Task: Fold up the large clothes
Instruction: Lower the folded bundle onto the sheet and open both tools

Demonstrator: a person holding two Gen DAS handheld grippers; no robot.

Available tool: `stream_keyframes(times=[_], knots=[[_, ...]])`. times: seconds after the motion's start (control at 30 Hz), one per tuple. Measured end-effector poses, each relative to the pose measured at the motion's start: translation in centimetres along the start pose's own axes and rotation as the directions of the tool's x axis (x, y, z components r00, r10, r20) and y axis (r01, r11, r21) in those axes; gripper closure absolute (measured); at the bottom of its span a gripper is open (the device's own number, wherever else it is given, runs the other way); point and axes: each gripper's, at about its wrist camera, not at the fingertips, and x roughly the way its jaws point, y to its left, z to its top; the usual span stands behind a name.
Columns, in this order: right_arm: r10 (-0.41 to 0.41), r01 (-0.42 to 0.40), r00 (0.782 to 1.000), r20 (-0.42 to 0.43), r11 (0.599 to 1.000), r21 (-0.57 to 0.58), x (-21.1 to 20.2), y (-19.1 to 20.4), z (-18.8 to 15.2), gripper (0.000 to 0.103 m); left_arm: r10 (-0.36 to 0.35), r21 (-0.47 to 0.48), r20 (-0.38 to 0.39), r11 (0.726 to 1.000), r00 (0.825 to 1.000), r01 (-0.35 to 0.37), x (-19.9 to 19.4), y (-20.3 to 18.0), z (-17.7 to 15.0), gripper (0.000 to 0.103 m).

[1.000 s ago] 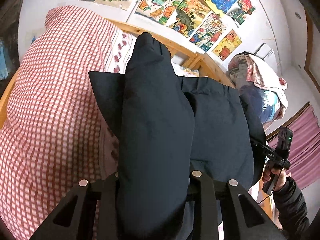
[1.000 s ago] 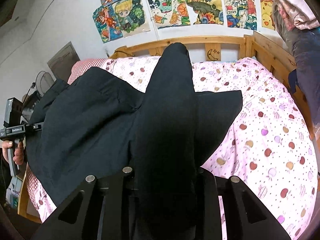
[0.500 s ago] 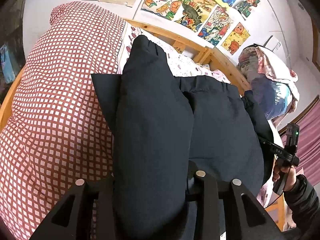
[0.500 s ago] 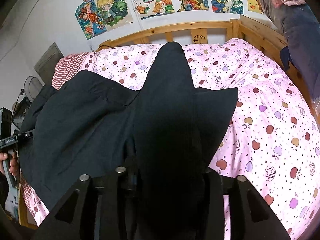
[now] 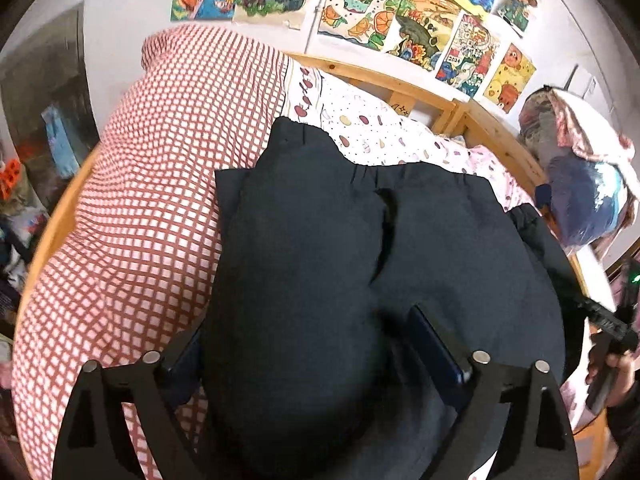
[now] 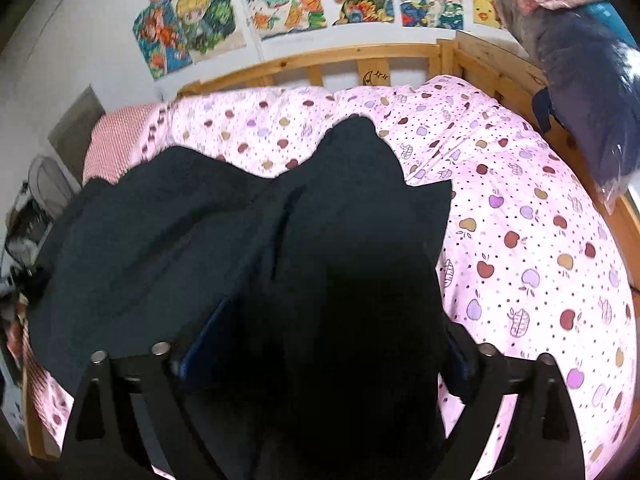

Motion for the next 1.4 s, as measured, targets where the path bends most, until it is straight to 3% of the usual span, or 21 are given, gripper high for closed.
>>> stream_keyframes(times=[0.23,0.43,0.6,1.1,1.4], knots=[[0.015,-0.017,0.998,0.063,0.999,0.030,-2.4,0.5,-0.7,0.011,0.072,0.035,0.056,0.997,0.996,-0.074,-2.2,-1.2,-0.7,0.001],[0.062,-0.067,0.993,0.099,0.997,0.048,-4.5,1.0,-1.4,0.009,0.065,0.084,0.120,0.994,0.991,-0.075,-5.3,-2.9,-1.9,0.000],[0.049,-0.054,0.992,0.118,0.998,0.031,-6.3,1.1,-1.9,0.009,0.058,0.113,0.148,0.991,0.987,-0.075,-7.7,-4.4,-2.7,0.000],[0.145,-0.112,0.968,0.206,0.980,-0.164,-13.3,6.5,-4.9,0.007,0.000,0.177,0.232,0.983,0.973,-0.043,-14.1,-9.2,-6.3,0.000],[0.190,-0.095,0.942,0.276,0.942,-0.321,-17.4,9.9,-8.1,0.007,0.017,0.208,0.344,0.974,0.939,-0.093,-17.3,-10.2,-9.4,0.000]])
